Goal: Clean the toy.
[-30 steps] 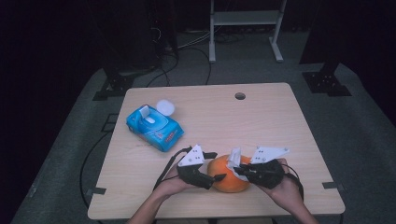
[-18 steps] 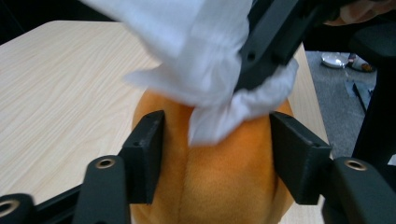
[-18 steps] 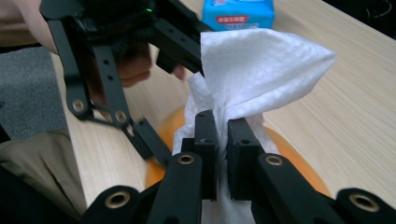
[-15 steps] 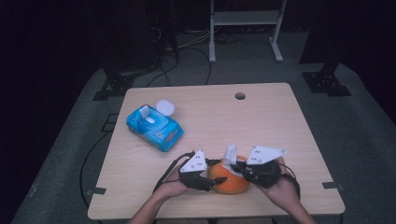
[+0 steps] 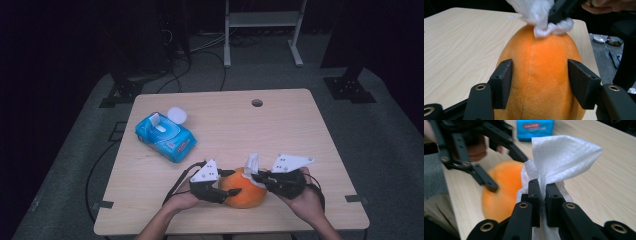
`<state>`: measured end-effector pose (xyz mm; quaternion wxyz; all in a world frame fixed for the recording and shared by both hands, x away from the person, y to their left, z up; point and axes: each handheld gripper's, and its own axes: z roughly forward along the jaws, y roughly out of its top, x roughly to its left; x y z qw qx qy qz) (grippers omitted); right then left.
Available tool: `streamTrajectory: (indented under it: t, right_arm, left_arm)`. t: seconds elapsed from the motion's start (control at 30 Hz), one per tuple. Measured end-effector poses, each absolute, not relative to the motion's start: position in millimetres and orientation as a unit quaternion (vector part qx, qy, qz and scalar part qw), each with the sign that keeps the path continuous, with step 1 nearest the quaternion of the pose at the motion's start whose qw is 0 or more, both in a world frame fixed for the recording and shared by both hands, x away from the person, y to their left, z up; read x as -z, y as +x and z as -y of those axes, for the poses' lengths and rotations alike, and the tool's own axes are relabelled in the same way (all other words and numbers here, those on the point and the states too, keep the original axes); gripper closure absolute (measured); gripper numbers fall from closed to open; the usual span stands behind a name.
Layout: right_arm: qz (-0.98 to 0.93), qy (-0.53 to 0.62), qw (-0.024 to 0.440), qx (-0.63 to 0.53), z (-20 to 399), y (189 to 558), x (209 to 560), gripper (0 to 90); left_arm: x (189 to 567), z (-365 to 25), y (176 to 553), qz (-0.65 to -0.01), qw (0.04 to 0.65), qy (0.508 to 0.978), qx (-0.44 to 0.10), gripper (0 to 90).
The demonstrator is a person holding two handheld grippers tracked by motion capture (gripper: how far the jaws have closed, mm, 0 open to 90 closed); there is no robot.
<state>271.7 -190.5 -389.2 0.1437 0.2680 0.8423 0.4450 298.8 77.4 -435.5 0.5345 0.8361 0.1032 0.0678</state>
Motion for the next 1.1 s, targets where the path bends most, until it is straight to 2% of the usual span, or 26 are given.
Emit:
streamTrajectory:
  t: [0.13, 0.57, 0.7, 0.83, 0.97, 1.1]
  right_arm:
    - [-0.830, 0.301, 0.130, -0.451, 208.9, 279.6, 396.3, 83.6]
    - [-0.823, 0.313, 0.116, -0.460, 221.2, 281.3, 400.9, 83.4]
    - [-0.825, 0.290, 0.111, -0.472, 212.1, 276.6, 394.5, 83.3]
    - [-0.832, 0.291, 0.102, -0.462, 211.3, 280.0, 402.2, 83.4]
    - [-0.833, 0.306, 0.113, -0.447, 219.1, 281.6, 403.3, 83.3]
    - [-0.828, 0.287, 0.120, -0.467, 208.0, 276.2, 392.4, 83.1]
  left_arm:
    - [437.3, -78.1, 299.2, -0.103, 0.536, 0.836, -0.063, 39.5]
    - [441.3, -86.3, 302.5, -0.112, 0.533, 0.836, -0.058, 39.4]
    - [441.6, -87.8, 303.6, -0.115, 0.534, 0.835, -0.059, 38.9]
    - [441.9, -88.6, 304.1, -0.121, 0.538, 0.832, -0.057, 38.7]
    - [440.6, -84.6, 303.3, -0.125, 0.537, 0.832, -0.061, 38.3]
    - [439.3, -77.5, 298.5, -0.116, 0.537, 0.833, -0.064, 38.1]
